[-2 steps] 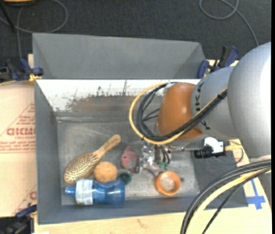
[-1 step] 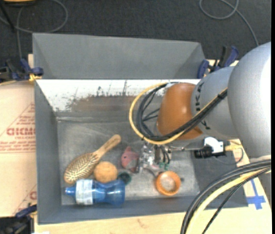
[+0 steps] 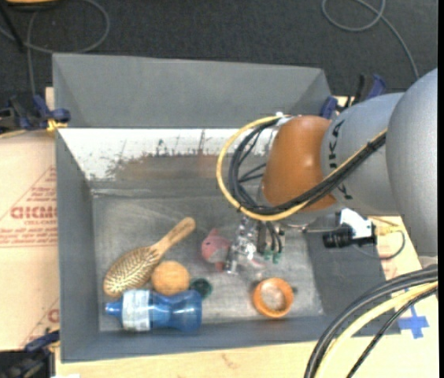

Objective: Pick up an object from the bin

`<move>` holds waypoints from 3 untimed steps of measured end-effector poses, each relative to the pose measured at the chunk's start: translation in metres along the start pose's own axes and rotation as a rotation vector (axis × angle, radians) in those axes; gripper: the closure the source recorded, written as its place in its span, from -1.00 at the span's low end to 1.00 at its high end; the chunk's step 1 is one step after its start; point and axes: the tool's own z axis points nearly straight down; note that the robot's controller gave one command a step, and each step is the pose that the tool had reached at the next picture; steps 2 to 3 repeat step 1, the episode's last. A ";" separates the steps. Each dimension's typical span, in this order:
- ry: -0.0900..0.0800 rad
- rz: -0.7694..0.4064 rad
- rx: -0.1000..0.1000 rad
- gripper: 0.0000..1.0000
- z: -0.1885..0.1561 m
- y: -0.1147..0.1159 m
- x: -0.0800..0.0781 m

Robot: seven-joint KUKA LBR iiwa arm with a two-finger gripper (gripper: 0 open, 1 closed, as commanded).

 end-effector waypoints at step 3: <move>-0.005 -0.063 0.000 1.00 -0.146 0.006 0.016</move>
Offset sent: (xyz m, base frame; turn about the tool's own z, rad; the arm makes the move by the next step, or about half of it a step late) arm 0.0000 0.0000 0.0000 0.0000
